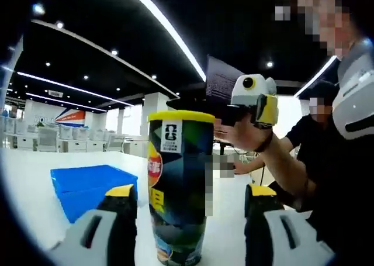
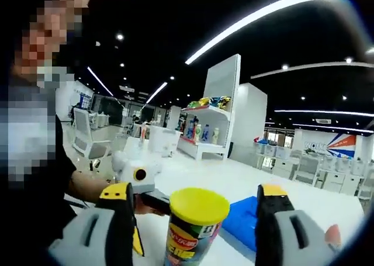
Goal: Open the lid of the chip container on the table, take out the chips, place them into the box in front of the container, and close the lid
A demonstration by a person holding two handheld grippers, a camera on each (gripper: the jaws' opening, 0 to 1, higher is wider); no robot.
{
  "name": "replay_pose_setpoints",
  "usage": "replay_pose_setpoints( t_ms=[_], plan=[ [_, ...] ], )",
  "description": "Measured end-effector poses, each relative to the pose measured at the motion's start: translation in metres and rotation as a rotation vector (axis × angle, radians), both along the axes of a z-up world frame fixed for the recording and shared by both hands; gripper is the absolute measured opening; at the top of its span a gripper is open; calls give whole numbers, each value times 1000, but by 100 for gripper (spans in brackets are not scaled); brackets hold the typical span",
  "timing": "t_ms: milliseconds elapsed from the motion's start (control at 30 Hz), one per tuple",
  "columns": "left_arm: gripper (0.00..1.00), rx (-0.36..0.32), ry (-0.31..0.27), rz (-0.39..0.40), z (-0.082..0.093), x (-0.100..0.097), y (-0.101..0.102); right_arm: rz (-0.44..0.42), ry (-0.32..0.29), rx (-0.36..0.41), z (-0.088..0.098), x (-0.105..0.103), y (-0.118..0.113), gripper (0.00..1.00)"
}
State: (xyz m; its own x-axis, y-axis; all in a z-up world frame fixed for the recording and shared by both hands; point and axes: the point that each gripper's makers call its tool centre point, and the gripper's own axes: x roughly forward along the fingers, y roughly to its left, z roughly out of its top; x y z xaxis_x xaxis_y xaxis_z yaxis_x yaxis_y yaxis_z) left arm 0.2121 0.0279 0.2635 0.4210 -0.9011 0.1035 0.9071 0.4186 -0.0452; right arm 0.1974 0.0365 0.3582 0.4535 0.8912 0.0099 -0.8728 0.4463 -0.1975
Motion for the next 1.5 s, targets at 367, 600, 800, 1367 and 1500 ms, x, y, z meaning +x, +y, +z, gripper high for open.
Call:
replay_pose_setpoints(
  t_ms=[367,600,800,1367,1500],
  plan=[
    [45,-24,-9,-17,-6,9,0,29,-28,-83,-12,8,13,60],
    [43,-25,-53,-21,-8,9,2,44,-56,-143,-17,14,15,49],
    [43,-35,-60,-31,-8,9,3,84,6,-144,-19,16,16,45],
    [43,-28,-68,-31,-9,12,4,86,63,-250,-31,21,18,46],
    [43,-30,-71,-29,-10,14,5,75,95,-254,-33,21,17,44]
  ],
)
